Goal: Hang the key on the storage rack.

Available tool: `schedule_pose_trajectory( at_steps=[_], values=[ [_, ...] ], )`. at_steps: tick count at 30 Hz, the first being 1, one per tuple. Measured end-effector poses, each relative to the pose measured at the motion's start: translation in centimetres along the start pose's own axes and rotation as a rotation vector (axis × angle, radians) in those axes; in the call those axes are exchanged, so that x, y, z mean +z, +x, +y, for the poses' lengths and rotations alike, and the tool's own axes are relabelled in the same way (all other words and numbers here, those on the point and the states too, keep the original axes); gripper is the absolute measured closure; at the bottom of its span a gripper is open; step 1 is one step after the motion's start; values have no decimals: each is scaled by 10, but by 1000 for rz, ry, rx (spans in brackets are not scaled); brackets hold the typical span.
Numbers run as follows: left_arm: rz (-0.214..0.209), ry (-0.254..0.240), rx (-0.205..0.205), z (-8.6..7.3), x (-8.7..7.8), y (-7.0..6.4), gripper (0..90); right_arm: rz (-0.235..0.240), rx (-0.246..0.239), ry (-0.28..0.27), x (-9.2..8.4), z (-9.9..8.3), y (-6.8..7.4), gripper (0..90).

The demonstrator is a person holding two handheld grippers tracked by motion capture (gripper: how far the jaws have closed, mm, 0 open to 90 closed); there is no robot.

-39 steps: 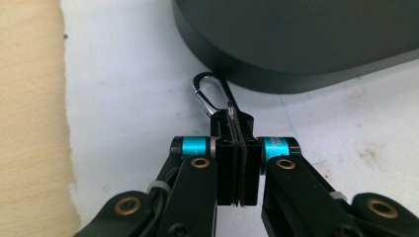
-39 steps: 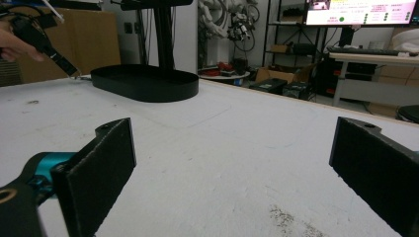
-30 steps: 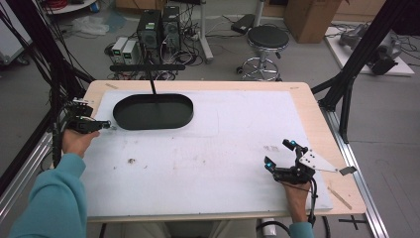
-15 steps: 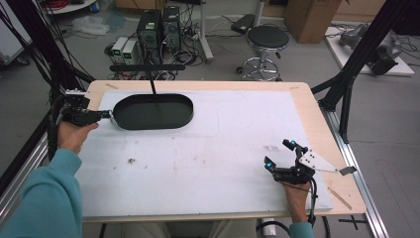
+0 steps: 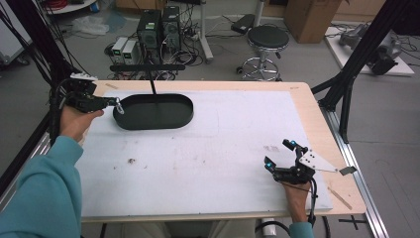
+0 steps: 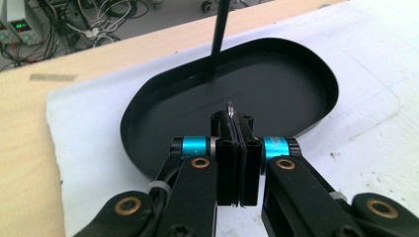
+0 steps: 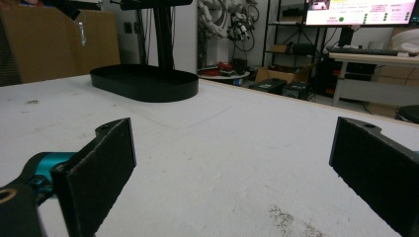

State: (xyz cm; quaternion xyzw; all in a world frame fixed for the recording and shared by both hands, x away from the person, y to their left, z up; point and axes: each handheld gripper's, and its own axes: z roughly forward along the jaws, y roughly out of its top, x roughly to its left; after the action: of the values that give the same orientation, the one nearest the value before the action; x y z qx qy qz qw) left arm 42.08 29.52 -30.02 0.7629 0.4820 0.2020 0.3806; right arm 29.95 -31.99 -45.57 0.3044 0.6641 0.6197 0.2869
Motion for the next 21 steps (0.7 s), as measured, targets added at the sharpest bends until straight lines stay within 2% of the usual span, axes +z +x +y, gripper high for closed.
schedule_pose_trajectory(
  at_steps=[1,5,6,14,19,21],
  values=[
    [-4,1,19,9,0,-2,887,-2,5,4,0,0,0,33],
    [-10,8,47,22,1,-6,886,-4,2,1,0,0,0,32],
    [-13,13,65,30,2,-8,886,-2,5,-1,0,0,0,33],
    [-52,17,120,53,10,-16,886,-1,6,-1,0,0,0,33],
    [-78,21,173,70,22,-28,886,0,8,1,-1,0,0,33],
    [-84,25,179,72,24,-29,886,0,9,0,-1,0,0,33]
  ],
)
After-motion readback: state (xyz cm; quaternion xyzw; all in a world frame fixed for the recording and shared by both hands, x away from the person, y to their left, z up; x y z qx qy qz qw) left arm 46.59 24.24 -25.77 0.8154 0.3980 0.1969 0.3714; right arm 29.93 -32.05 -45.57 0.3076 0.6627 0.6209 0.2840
